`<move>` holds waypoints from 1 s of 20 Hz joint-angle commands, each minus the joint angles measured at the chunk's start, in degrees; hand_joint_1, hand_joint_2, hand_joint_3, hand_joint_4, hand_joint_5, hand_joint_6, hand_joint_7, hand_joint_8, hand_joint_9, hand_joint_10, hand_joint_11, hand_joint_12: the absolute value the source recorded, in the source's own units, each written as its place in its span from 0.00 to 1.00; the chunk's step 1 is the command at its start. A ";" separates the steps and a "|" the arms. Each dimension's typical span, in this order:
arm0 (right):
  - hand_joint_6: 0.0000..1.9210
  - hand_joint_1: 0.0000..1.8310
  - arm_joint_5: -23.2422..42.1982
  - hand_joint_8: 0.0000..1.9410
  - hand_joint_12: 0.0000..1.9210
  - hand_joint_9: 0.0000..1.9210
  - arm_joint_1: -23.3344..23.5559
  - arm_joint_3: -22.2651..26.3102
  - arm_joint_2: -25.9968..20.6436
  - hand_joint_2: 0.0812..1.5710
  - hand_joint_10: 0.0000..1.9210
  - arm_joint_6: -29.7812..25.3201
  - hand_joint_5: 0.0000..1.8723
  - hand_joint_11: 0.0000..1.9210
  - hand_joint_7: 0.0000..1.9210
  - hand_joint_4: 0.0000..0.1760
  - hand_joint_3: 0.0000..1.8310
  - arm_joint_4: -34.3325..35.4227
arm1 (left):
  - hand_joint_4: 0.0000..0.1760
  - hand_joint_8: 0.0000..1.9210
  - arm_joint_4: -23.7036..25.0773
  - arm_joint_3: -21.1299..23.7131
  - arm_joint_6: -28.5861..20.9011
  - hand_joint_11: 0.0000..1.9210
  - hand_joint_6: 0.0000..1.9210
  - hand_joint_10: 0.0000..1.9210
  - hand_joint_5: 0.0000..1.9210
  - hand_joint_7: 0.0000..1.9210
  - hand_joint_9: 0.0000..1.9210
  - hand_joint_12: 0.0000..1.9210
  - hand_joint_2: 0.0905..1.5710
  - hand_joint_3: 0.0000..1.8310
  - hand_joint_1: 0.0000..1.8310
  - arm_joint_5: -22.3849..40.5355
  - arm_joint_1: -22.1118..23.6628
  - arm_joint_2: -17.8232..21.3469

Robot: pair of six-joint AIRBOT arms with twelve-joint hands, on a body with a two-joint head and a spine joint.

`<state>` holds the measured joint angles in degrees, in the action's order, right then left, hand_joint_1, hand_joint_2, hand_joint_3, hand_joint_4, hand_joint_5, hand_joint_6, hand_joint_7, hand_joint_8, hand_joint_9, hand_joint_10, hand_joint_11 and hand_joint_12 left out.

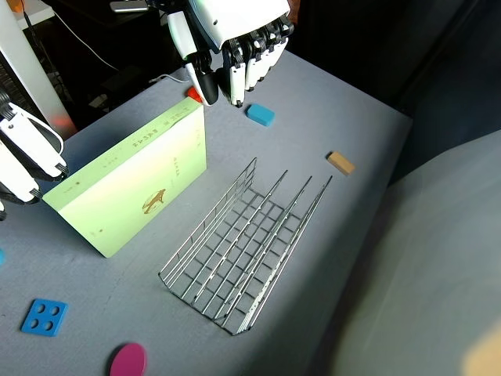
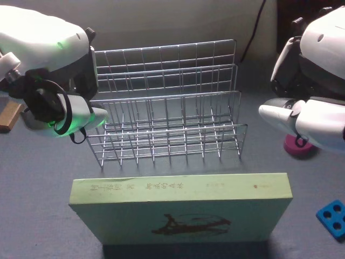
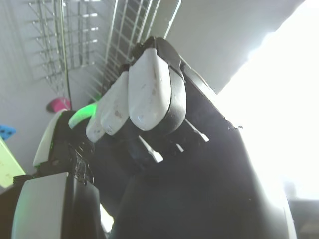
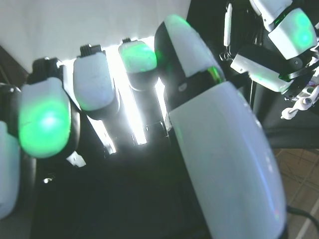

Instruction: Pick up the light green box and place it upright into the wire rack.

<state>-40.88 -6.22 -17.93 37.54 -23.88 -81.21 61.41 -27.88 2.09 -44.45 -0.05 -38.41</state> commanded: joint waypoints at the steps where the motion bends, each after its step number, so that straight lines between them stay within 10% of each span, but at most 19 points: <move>1: 0.04 0.09 0.51 0.02 0.47 0.09 0.90 0.17 0.13 0.54 0.05 0.06 0.10 0.00 0.11 0.30 0.09 -4.04 | 0.16 0.02 3.81 -0.33 0.36 0.00 0.04 0.03 0.09 0.07 0.06 0.23 0.64 0.08 0.01 1.55 0.94 0.04; 7: 0.00 0.10 0.77 0.00 0.47 0.11 0.90 0.19 0.15 0.59 0.01 0.09 0.12 0.00 0.12 0.25 0.01 -4.04 | 0.20 0.00 3.67 -0.23 0.47 0.00 0.00 0.00 0.11 0.07 0.05 0.22 0.68 0.00 0.00 1.55 0.96 0.04; 15: 0.00 0.11 -0.80 0.00 0.45 0.10 0.52 0.50 1.84 0.59 0.00 2.61 0.11 0.00 0.12 0.15 0.00 -3.70 | 0.00 0.00 3.26 -0.57 1.40 0.00 0.00 0.00 0.12 0.07 0.06 0.22 0.69 0.00 0.00 0.16 1.92 0.44; 20: 0.00 0.17 -11.11 0.00 0.42 0.09 -0.35 0.74 8.41 0.60 0.00 6.94 0.12 0.00 0.12 0.08 0.00 -1.64 | 0.17 0.00 3.25 -0.57 2.10 0.00 0.00 0.00 0.09 0.07 0.05 0.22 0.67 0.00 0.00 0.14 2.12 1.38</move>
<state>-50.74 -7.09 -17.28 46.48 -16.64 -77.54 60.53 -28.51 4.21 -46.28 1.28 -37.19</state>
